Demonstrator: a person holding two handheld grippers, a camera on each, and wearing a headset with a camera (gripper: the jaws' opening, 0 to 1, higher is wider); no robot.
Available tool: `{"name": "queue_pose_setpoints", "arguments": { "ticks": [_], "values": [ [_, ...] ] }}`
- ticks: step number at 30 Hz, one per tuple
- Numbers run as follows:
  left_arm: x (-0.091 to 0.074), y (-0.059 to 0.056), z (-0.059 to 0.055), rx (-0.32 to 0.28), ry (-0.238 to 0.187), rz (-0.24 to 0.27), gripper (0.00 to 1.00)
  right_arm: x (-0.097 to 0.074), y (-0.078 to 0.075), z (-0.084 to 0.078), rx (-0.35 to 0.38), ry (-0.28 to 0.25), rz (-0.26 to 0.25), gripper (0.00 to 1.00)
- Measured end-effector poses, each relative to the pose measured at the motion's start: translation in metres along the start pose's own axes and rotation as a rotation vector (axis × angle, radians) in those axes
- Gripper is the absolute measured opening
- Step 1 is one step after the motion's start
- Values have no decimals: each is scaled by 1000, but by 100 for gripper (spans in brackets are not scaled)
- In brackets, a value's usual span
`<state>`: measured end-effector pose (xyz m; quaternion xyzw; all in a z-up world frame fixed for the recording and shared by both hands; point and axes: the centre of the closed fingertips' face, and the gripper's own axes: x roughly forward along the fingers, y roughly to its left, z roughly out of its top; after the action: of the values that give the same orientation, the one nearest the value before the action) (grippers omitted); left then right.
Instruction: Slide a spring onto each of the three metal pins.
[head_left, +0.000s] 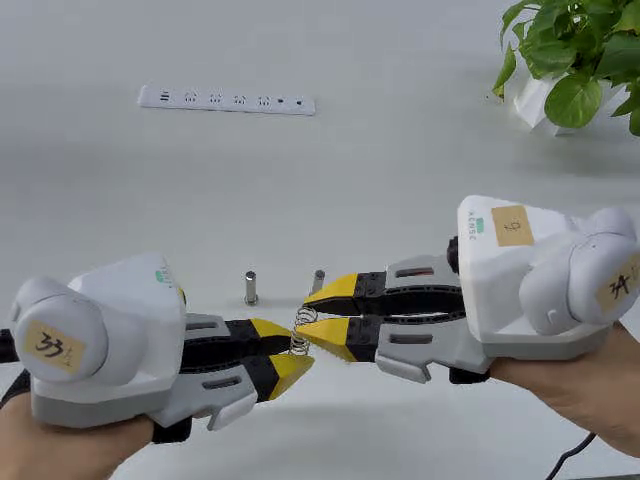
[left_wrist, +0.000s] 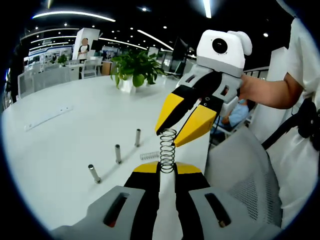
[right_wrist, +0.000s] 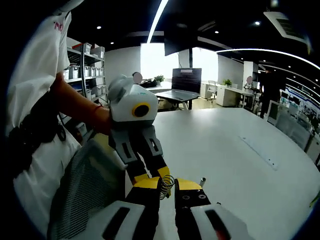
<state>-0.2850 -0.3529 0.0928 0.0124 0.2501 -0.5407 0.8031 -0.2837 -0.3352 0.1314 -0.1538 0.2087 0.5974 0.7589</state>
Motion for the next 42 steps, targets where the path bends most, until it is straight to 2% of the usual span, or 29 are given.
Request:
{"name": "queue_pose_setpoints", "arguments": {
  "ticks": [6,18,22,27,33,36,42],
  "values": [
    [0,-1,0,10,-3,-2,7,0,1,0,-38,26,2,7],
    [-1,-3,3,33,-20,-8,7,-4,2,2,-48,46,23,7],
    [-1,-3,4,42,-20,-9,7,-9,1,3,-44,65,47,14],
    [1,-7,4,70,-9,-23,7,-16,3,5,-79,124,134,17],
    [3,-11,6,103,0,-36,7,-18,9,0,-217,275,288,20],
    [4,-13,8,108,-3,-45,7,-16,9,-2,-286,338,340,21],
    [5,-14,8,118,5,-52,7,-12,15,-6,-375,424,447,19]
  ]
}}
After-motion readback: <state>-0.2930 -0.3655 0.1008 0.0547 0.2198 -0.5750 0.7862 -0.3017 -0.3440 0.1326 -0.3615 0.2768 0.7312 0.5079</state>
